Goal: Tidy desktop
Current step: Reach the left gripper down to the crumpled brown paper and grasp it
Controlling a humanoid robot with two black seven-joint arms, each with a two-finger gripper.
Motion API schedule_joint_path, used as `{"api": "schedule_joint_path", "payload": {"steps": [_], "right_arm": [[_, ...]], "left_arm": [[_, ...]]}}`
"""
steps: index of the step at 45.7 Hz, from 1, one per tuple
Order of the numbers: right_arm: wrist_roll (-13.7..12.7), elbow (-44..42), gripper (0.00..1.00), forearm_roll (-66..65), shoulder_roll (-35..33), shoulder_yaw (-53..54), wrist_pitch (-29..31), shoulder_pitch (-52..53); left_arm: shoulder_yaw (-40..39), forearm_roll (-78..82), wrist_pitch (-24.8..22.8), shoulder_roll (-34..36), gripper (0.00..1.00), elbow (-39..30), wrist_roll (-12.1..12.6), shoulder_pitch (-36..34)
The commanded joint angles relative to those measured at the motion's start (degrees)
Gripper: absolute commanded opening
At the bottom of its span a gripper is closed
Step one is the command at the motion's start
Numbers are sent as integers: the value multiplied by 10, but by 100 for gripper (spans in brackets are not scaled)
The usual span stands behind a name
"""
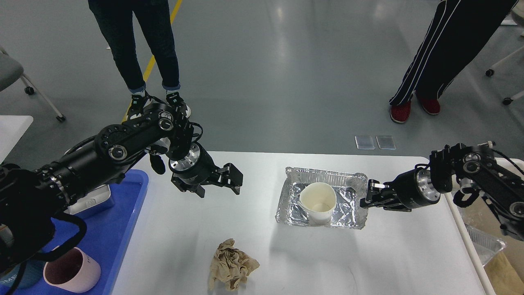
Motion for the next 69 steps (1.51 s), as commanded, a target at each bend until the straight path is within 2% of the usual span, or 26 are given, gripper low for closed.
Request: {"api": "schedule_joint_path", "payload": {"steps": [1,11,19,29,39,50,57,69], "right_arm": [[-3,0,0,-1,-1,0,0,0],[-6,-3,0,-3,1,0,0,0],[-6,-3,0,-4,0,0,0,-2],[-6,-3,0,-5,1,0,0,-2],[-7,-4,0,-6,1,0,0,-3],[-8,-4,0,-7,4,-1,0,-2],[-8,-4,0,-6,4,-1,0,-1],[-8,-4,0,-6,5,0,0,-2]], "left_arm": [[1,0,0,-10,99,-4,6,11],[2,1,0,-49,99,-5,8,31],[2,1,0,-74,99,-6,47,48],[3,1,0,-96,99,-6,55,60],[2,-2,0,-99,99,-17,103,66],[37,-12,0,-95,100,-18,112,63],[69,-32,0,-88,100,-18,134,62],[75,-30,0,-92,100,-16,135,71]]}}
